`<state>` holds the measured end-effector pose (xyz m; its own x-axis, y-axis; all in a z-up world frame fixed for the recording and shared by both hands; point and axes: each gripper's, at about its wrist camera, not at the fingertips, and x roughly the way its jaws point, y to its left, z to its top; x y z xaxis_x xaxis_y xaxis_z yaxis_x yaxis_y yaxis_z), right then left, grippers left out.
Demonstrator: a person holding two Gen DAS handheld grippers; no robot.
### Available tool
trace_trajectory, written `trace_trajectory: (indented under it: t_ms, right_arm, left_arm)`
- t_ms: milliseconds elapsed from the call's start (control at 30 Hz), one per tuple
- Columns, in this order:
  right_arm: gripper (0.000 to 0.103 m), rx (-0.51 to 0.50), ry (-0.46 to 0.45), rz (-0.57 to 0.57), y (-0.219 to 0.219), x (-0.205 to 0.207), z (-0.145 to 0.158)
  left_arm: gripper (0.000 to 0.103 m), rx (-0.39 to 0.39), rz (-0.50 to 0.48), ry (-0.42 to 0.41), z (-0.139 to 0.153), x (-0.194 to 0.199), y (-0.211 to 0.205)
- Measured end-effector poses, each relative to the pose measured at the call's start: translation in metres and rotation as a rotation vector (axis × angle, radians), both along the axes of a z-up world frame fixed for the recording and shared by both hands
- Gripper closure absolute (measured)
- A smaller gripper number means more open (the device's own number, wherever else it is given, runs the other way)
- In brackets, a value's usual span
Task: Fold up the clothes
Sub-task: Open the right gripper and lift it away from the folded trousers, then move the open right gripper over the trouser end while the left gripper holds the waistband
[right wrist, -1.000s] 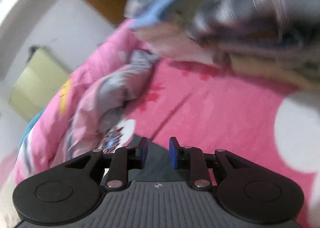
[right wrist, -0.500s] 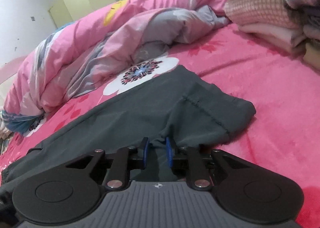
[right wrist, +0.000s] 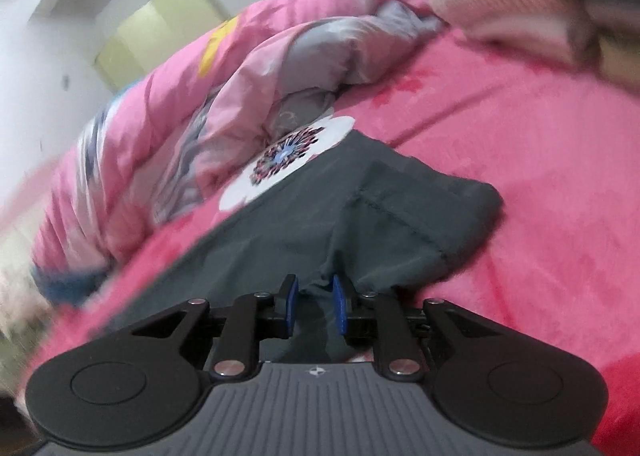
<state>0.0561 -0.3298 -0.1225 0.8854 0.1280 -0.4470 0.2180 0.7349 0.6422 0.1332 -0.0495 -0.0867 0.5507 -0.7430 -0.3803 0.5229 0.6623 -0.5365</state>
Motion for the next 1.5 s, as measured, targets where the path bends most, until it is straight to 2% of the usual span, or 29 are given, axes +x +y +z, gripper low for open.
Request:
trace_trajectory:
  t_ms: [100,167,267,467,567,633,733,767,867,933,967,1100,1200,1300,1400,1433,1500]
  right_arm:
    - [0.090,0.277,-0.048,-0.167,-0.051,-0.020,-0.015]
    - [0.092,0.358,-0.081,-0.239,-0.067,-0.032,-0.021]
    - [0.090,0.449,-0.133,-0.336,-0.085,-0.050,-0.028]
    - [0.083,0.278,-0.206,-0.384,-0.072,-0.081,-0.002]
    - [0.073,0.216,-0.206,-0.248,-0.063,-0.087,0.011]
    - [0.071,0.212,-0.134,-0.145,-0.060,-0.081,0.013]
    - [0.070,0.200,0.001,-0.075,-0.065,-0.066,0.009]
    - [0.074,0.210,0.047,-0.059,-0.069,-0.060,0.005]
    - [0.076,0.259,0.067,-0.147,-0.087,-0.058,0.003]
    - [0.075,0.184,0.056,-0.242,-0.090,-0.065,0.015]
    - [0.075,0.135,0.032,-0.253,-0.086,-0.068,0.023]
    - [0.075,0.004,-0.024,-0.082,-0.049,-0.057,0.044]
    - [0.075,-0.130,-0.036,0.071,-0.010,-0.035,0.048]
    - [0.075,-0.146,-0.033,0.138,0.005,-0.010,0.038]
    - [0.078,-0.150,0.014,0.070,-0.005,0.001,0.022]
    - [0.086,-0.148,0.024,0.039,-0.010,0.000,0.017]
    - [0.088,-0.107,0.018,-0.047,-0.025,-0.011,0.015]
  left_arm:
    - [0.089,-0.025,0.001,0.013,-0.004,0.001,0.003]
    - [0.089,-0.009,0.001,0.001,-0.003,-0.001,0.001]
    - [0.089,-0.007,0.001,0.002,-0.001,0.001,0.002]
    - [0.089,-0.012,0.001,0.011,-0.001,0.003,0.002]
    - [0.089,-0.016,0.001,0.021,-0.001,0.004,0.002]
    - [0.089,-0.017,0.002,0.027,-0.001,0.004,0.003]
    - [0.088,-0.022,0.001,0.036,-0.001,0.005,0.003]
    - [0.088,-0.026,0.000,0.040,-0.001,0.005,0.003]
    - [0.088,-0.042,-0.002,0.061,-0.002,0.008,0.005]
    - [0.088,-0.050,-0.003,0.071,-0.003,0.009,0.006]
    - [0.088,-0.049,-0.004,0.073,-0.002,0.009,0.006]
    - [0.088,-0.047,-0.003,0.090,-0.001,0.012,0.006]
    - [0.087,-0.041,-0.005,0.091,0.000,0.012,0.006]
    - [0.087,-0.035,-0.006,0.091,0.001,0.012,0.006]
    - [0.085,-0.038,-0.007,0.104,0.002,0.013,0.006]
    - [0.085,-0.040,-0.007,0.108,0.002,0.013,0.007]
    - [0.085,-0.042,-0.007,0.118,0.002,0.014,0.007]
